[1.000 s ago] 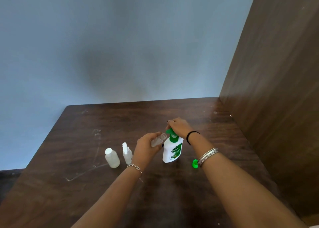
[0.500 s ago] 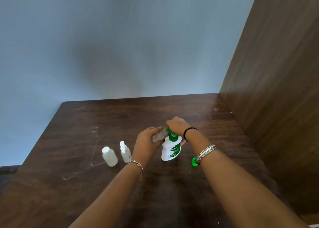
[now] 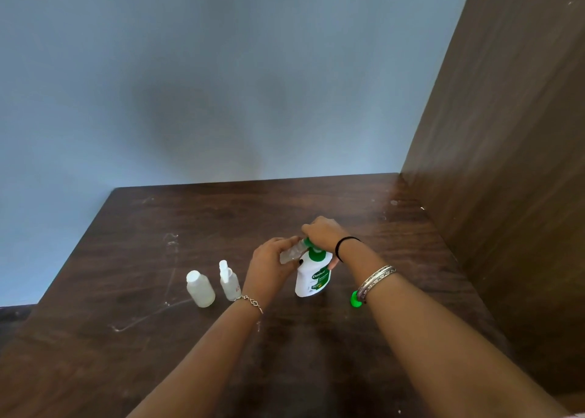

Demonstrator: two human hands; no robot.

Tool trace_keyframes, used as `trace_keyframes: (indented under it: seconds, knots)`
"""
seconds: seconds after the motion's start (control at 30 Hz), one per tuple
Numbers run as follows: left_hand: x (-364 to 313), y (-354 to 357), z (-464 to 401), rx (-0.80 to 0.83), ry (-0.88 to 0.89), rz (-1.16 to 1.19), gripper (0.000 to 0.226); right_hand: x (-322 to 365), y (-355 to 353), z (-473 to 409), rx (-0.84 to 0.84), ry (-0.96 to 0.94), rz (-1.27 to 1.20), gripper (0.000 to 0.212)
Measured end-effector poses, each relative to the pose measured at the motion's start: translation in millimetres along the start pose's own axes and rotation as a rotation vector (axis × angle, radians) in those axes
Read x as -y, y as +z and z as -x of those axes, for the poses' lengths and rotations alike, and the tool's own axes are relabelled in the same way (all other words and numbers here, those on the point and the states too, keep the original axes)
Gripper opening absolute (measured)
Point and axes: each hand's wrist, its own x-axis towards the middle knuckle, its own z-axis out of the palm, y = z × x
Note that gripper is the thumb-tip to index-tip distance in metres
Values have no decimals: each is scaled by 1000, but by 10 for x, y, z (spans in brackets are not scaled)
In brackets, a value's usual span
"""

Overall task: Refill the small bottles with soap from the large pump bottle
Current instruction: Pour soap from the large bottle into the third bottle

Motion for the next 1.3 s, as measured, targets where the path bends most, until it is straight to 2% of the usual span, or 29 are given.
trace_keyframes:
  seconds: [0.1,0.37,0.57,0.67,0.77,0.93,1.0,1.13,1.3]
  knots:
    - [-16,-31,-14,-2,16,19,39,17,-43,17,88,35,-43,30]
    - [38,-4,-6,-1,-32,77,41,12,37,16,-52,13,-46,23]
    - [12,-19,14,-17,-2,163,37,-2,-5,51,70,53,-120,25]
    - [15,-3,17,-12,-7,140,38,-23,52,25,-41,8,-103,22]
    - [25,4,30,-9,-32,150,39,-46,103,-10,-168,-36,-87,35]
    - [-3,-3,21,4,-21,161,40,-27,0,41,20,14,-95,24]
    - [6,7,16,-1,-16,148,40,-24,20,29,8,10,-83,23]
    - [44,25,25,-6,-41,152,39,-43,102,-41,-134,-27,-35,31]
    - [38,16,4,-5,-22,170,38,-29,8,28,40,0,-73,29]
